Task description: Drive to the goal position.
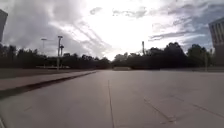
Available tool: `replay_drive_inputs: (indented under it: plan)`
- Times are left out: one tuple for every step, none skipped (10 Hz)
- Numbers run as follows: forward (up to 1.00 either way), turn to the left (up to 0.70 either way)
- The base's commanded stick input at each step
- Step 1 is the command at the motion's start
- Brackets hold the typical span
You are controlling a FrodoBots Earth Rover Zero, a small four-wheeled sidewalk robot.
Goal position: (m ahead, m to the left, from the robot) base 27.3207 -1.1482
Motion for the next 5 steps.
replay_drive_inputs:
  plan:
    - [0.7, 0.0]
    - [0.7, 0.0]
    - [0.7, 0.0]
    - [0.7, 0.0]
    - [0.7, 0.0]
